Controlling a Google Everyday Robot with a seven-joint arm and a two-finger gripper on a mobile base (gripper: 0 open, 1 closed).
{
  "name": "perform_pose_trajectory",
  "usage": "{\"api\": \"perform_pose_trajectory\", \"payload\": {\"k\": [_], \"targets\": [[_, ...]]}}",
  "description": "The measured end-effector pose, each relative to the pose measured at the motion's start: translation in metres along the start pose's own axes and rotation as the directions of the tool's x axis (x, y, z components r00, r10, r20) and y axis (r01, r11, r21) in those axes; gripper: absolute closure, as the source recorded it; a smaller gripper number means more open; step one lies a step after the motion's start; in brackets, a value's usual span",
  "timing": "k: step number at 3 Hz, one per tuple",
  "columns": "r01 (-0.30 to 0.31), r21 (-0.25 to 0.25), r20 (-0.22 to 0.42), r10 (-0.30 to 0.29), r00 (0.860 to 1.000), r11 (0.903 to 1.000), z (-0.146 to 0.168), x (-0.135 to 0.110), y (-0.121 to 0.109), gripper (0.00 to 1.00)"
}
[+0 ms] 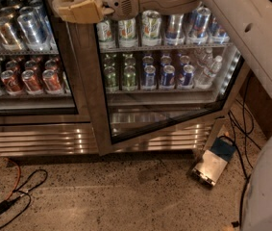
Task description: Open right fridge door
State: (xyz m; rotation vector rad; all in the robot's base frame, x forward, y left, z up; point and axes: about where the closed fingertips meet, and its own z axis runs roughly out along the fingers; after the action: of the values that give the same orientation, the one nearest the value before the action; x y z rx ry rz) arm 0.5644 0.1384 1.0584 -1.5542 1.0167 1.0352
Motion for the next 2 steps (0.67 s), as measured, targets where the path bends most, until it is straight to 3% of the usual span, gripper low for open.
{"api": "perform_pose_trajectory", "payload": {"k": [2], "targets": [[0.002, -0.004, 0.000, -0.002, 1.000, 1.0000, 0.0033, -0.0010, -0.0023, 0.58]]}}
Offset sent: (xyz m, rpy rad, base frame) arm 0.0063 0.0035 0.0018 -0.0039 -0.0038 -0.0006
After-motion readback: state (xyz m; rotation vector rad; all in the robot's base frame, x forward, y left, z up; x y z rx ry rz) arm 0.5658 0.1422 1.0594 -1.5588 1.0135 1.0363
